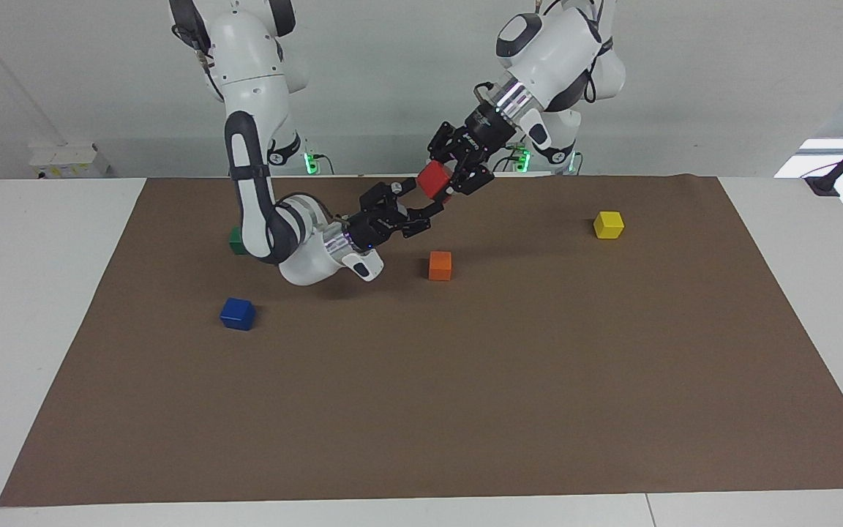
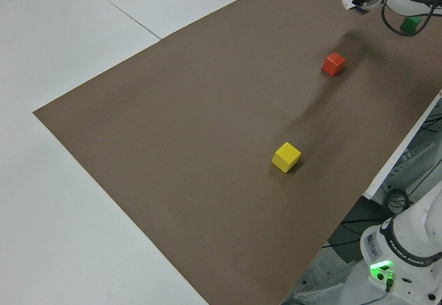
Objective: Transfer red block to right arm and stack on blue block
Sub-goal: 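Bring the red cube to the right gripper and close the right gripper, then open the left gripper and pull it back from the red cube, then carry the red cube with the right gripper above the blue cube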
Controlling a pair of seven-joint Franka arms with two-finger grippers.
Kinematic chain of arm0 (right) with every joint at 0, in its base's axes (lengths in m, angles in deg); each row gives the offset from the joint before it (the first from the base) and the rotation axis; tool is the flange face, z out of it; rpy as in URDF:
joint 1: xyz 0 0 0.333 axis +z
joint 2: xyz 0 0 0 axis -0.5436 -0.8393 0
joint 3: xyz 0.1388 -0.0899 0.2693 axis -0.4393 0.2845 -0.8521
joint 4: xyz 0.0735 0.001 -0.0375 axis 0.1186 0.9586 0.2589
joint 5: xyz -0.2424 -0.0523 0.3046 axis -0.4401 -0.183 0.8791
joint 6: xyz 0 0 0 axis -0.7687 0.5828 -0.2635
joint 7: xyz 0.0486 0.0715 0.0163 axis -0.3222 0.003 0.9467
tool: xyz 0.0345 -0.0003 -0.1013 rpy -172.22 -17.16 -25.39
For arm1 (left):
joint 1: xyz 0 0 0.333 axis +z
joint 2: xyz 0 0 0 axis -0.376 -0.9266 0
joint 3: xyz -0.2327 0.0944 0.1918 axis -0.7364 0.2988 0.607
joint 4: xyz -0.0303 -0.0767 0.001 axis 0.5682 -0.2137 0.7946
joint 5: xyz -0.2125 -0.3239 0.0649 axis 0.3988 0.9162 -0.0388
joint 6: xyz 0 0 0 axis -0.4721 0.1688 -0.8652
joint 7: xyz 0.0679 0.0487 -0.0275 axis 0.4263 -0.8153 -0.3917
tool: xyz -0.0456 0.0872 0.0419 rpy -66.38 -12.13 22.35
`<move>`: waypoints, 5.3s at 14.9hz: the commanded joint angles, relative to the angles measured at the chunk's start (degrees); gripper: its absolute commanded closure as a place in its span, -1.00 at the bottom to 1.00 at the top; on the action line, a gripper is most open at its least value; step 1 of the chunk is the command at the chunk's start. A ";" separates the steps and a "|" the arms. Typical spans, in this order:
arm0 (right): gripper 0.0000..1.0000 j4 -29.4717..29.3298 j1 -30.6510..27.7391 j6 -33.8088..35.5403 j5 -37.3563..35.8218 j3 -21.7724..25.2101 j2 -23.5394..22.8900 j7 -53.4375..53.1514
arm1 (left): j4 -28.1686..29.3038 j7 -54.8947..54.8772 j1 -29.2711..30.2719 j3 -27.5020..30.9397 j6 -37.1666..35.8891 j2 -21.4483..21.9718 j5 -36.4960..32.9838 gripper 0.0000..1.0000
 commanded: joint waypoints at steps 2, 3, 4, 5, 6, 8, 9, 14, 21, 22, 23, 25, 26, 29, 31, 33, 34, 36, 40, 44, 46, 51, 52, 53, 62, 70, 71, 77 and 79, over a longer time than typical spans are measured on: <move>-1.00 -0.42 0.21 -2.41 1.48 -0.39 -0.24 0.49 | 0.68 -1.26 -1.30 -0.09 3.29 -1.44 1.74 1.00; -1.00 -0.42 0.21 -2.42 1.48 -0.39 -0.24 0.49 | 0.59 -1.26 -1.30 -0.18 3.46 -1.96 1.74 1.00; -1.00 -0.42 0.21 -2.42 1.48 -0.39 -0.24 0.49 | 0.59 -1.34 -1.30 -0.26 3.99 -2.23 1.74 1.00; -1.00 -0.42 0.21 -2.33 1.48 -0.39 -0.24 0.49 | 0.59 -1.34 -1.39 -0.35 4.69 -2.66 1.66 1.00; -1.00 -0.42 0.21 -2.33 1.48 -0.39 -0.24 0.49 | 0.59 -1.52 -1.39 -0.61 5.48 -3.19 1.66 1.00; -1.00 -0.42 0.21 -2.33 1.48 -0.39 -0.24 0.49 | 0.59 -1.61 -1.39 -2.37 8.20 -4.42 1.66 1.00; -1.00 -0.42 0.21 -2.42 1.48 -0.39 -0.24 0.49 | 0.59 -1.69 -1.39 -2.37 8.21 -4.51 1.66 1.00; -0.95 -0.42 0.21 -2.42 1.48 -0.39 -0.24 0.66 | 0.59 -1.87 -1.21 -2.37 7.07 -4.43 1.66 1.00; 0.70 -0.42 0.74 -3.38 1.56 -0.47 -0.16 0.23 | 0.33 -2.22 -0.86 -2.29 3.12 -3.72 1.66 1.00; 1.00 -0.42 0.74 -4.17 1.56 -0.39 0.02 0.22 | 0.32 -2.31 -0.86 -2.29 2.76 -3.72 1.66 1.00; 1.00 -0.42 0.91 -4.87 1.56 -0.47 0.02 0.22 | 0.32 -2.40 -0.77 -2.20 2.59 -3.55 1.66 1.00; 1.00 -0.42 1.78 -5.67 1.65 -0.47 -0.07 0.31 | 0.41 -2.57 -0.77 -2.02 1.45 -3.11 1.66 1.00; 1.00 -0.42 1.79 -5.67 1.65 -0.47 -0.07 0.22 | 0.41 -2.66 -0.77 -2.02 1.36 -3.02 1.66 1.00; 1.00 -0.42 1.79 -5.67 1.65 -0.47 -0.07 0.22 | 0.33 -3.46 -0.77 -1.94 1.44 -2.76 1.66 1.00; 1.00 -0.42 1.79 -5.67 1.65 -0.47 -0.07 0.14 | -0.03 -2.66 -0.77 -2.11 1.53 -2.41 1.66 -1.00; 1.00 -0.42 1.79 -5.84 1.74 -0.47 0.11 0.05 | 0.06 -2.66 -0.68 -2.02 1.27 -2.32 1.66 -1.00; 1.00 -0.42 1.79 -6.19 1.74 -0.47 0.37 -0.04 | 0.06 -2.66 -0.68 -1.94 0.83 -1.45 1.66 -1.00; 1.00 -0.51 1.79 -6.72 1.74 -0.47 0.46 -0.13 | 0.06 -3.27 -0.33 -0.10 -3.19 -0.39 1.48 -1.00; 1.00 -0.59 1.62 -11.10 2.00 -0.39 2.30 -3.63 | -3.53 -6.25 -0.42 11.13 -16.55 0.59 -1.23 -1.00; 1.00 -1.38 -1.71 -19.71 -3.33 -0.03 6.52 -12.32 | -7.06 -9.34 -0.33 17.56 -21.05 -1.25 -11.58 -1.00; 1.00 -2.52 -3.48 -25.58 -8.43 0.05 9.41 -18.81 | -7.23 -14.93 -0.33 20.64 -21.58 -1.44 -18.35 -1.00; 1.00 -5.60 -3.92 -48.27 -31.26 0.23 17.77 -40.79 | -7.23 -30.50 -0.07 28.37 -25.01 -1.52 -27.25 -1.00; 1.00 -6.13 -4.97 -48.64 -37.05 0.58 17.86 -43.43 | -7.15 -34.00 -0.07 29.69 -24.58 -1.61 -28.22 -1.00; 1.00 -6.48 -7.15 -48.65 -43.20 0.93 18.12 -45.11 | -7.49 -37.08 -0.07 31.01 -24.31 -2.66 -29.10 -1.00; 1.00 -10.96 -18.07 -48.12 -97.00 1.02 18.39 -48.47 | -19.60 -76.07 1.34 35.94 -34.74 -14.25 -51.48 -1.00; 1.00 -10.61 -18.07 -53.39 -119.36 0.84 16.38 -51.37 | -25.96 -102.76 9.41 25.24 -48.39 -17.00 -61.44 -1.00; 1.00 -10.53 -18.25 -53.65 -121.20 0.84 15.58 -52.15 | -25.35 -102.94 10.21 24.53 -48.13 -16.39 -61.36 -1.00; 1.00 -7.02 -18.25 -61.55 -122.01 0.76 13.91 -60.50 | -16.37 -102.95 12.24 23.12 -47.51 -9.52 -61.10 -1.00; 1.00 -4.82 -18.51 -63.93 -121.84 0.76 13.56 -60.77 | -16.64 -102.77 12.15 21.46 -46.90 -9.61 -61.01 -1.00</move>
